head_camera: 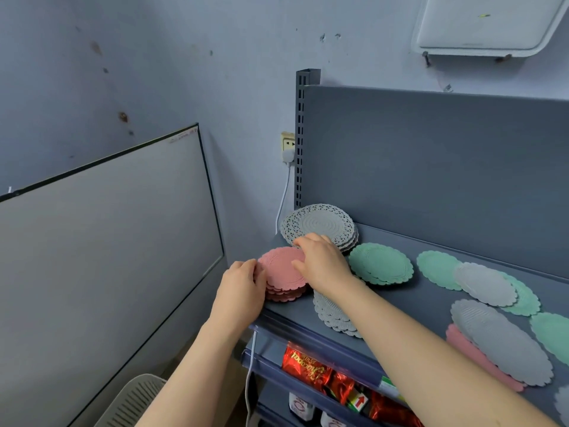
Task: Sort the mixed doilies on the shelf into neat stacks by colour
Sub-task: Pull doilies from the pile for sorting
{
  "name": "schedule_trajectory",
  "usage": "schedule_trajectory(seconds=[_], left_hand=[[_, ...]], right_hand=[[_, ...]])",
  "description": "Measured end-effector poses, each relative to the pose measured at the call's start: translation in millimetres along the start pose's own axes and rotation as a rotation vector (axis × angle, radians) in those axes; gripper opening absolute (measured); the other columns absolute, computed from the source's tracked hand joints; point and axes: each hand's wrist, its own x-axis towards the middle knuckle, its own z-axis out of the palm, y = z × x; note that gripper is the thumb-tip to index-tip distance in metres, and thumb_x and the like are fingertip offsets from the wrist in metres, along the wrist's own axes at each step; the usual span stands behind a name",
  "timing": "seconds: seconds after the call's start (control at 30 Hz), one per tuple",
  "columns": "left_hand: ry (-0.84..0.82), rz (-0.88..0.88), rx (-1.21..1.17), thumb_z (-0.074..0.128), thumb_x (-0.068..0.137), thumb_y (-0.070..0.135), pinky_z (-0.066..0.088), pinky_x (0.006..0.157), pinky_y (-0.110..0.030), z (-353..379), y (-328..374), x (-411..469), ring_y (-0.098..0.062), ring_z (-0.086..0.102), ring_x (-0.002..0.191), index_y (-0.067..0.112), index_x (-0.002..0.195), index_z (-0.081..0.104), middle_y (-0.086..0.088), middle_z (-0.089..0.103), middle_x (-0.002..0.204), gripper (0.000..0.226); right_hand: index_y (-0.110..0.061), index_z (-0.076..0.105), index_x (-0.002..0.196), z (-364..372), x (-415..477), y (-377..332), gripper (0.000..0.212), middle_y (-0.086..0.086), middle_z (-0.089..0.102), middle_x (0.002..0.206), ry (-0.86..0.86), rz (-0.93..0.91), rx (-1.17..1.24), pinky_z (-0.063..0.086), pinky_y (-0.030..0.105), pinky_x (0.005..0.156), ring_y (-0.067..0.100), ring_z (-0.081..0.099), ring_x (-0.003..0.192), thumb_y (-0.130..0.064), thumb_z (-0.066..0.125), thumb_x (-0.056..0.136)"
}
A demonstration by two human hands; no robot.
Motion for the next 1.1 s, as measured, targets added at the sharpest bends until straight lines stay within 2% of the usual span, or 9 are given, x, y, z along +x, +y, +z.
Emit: schedule_trajectory(seconds=[0.1, 0.23, 0.33, 0.5, 0.57, 0.67, 0.77, 0.93, 1.1], left_hand=[[0.067, 0.046, 0.130, 0.041, 0.096, 0.026, 0.040, 0.071, -0.034, -3, 7, -3, -0.028, 0.049, 0.087, 0.011, 0.088, 0.054, -0.009, 0.058, 0.098, 0.021], [0.091, 0.215, 0.221, 0.049, 0.092, 0.022, 0.043, 0.084, -0.040, 1, 37, -12, -0.034, 0.053, 0.100, 0.011, 0.120, 0.058, -0.010, 0.061, 0.116, 0.031], [0.080, 0.366, 0.150, 0.056, 0.089, 0.024, 0.046, 0.084, -0.041, 17, 71, -25, -0.034, 0.058, 0.096, 0.010, 0.112, 0.063, -0.010, 0.066, 0.108, 0.028], [-0.038, 0.600, 0.077, 0.059, 0.084, 0.023, 0.053, 0.066, -0.039, 58, 136, -66, -0.032, 0.061, 0.077, 0.011, 0.100, 0.067, -0.007, 0.069, 0.088, 0.022], [-0.098, 0.684, 0.042, 0.056, 0.083, 0.025, 0.053, 0.064, -0.038, 76, 161, -82, -0.030, 0.061, 0.076, 0.012, 0.099, 0.067, -0.006, 0.069, 0.088, 0.023], [-0.207, 0.781, 0.030, 0.046, 0.089, 0.032, 0.048, 0.071, -0.036, 101, 198, -107, -0.026, 0.057, 0.083, 0.017, 0.098, 0.063, -0.002, 0.066, 0.095, 0.024], [-0.300, 0.813, -0.020, 0.049, 0.091, 0.037, 0.044, 0.083, -0.035, 123, 234, -129, -0.027, 0.055, 0.098, 0.017, 0.109, 0.060, -0.001, 0.063, 0.107, 0.029], [-0.519, 0.805, 0.113, 0.058, 0.086, 0.045, 0.041, 0.089, -0.034, 151, 287, -145, -0.025, 0.046, 0.109, 0.018, 0.120, 0.053, -0.002, 0.054, 0.119, 0.044], [-0.741, 0.669, 0.243, 0.072, 0.073, 0.048, 0.041, 0.097, -0.037, 169, 315, -144, -0.025, 0.043, 0.113, 0.020, 0.126, 0.048, -0.005, 0.048, 0.124, 0.065]], right_hand=[[-0.013, 0.055, 0.123, -12, -17, 1, 0.033, 0.002, 0.058, 0.124, 0.047, -0.025, -0.028, 0.039, 0.033, 0.097, 0.023, 0.049, 0.114, -0.027, 0.055, 0.092], [-0.011, 0.058, 0.116, -36, -57, 17, 0.028, 0.003, 0.060, 0.120, 0.117, 0.027, -0.029, 0.041, 0.035, 0.094, 0.025, 0.052, 0.113, -0.027, 0.052, 0.094], [-0.014, 0.057, 0.125, -55, -97, 40, 0.033, 0.001, 0.059, 0.127, 0.150, 0.136, -0.034, 0.040, 0.034, 0.098, 0.023, 0.051, 0.118, -0.026, 0.051, 0.095], [-0.022, 0.048, 0.137, -82, -171, 88, 0.041, -0.006, 0.051, 0.140, 0.165, 0.350, -0.031, 0.036, 0.028, 0.102, 0.015, 0.049, 0.124, -0.030, 0.049, 0.097], [-0.024, 0.048, 0.136, -91, -199, 109, 0.041, -0.008, 0.049, 0.141, 0.184, 0.435, -0.037, 0.036, 0.029, 0.103, 0.015, 0.046, 0.127, -0.029, 0.050, 0.096], [-0.024, 0.049, 0.136, -104, -239, 141, 0.041, -0.006, 0.050, 0.141, 0.191, 0.557, -0.046, 0.038, 0.030, 0.102, 0.015, 0.046, 0.128, -0.029, 0.052, 0.095], [-0.023, 0.049, 0.136, -119, -277, 173, 0.043, -0.005, 0.050, 0.140, 0.176, 0.651, -0.053, 0.039, 0.030, 0.101, 0.016, 0.047, 0.127, -0.030, 0.053, 0.095], [-0.021, 0.046, 0.139, -143, -325, 219, 0.047, -0.004, 0.047, 0.143, 0.113, 0.733, -0.017, 0.036, 0.029, 0.106, 0.015, 0.045, 0.130, -0.026, 0.057, 0.093], [-0.023, 0.040, 0.142, -157, -348, 254, 0.052, -0.009, 0.042, 0.147, 0.032, 0.722, -0.018, 0.033, 0.023, 0.104, 0.011, 0.043, 0.131, -0.030, 0.057, 0.093]])
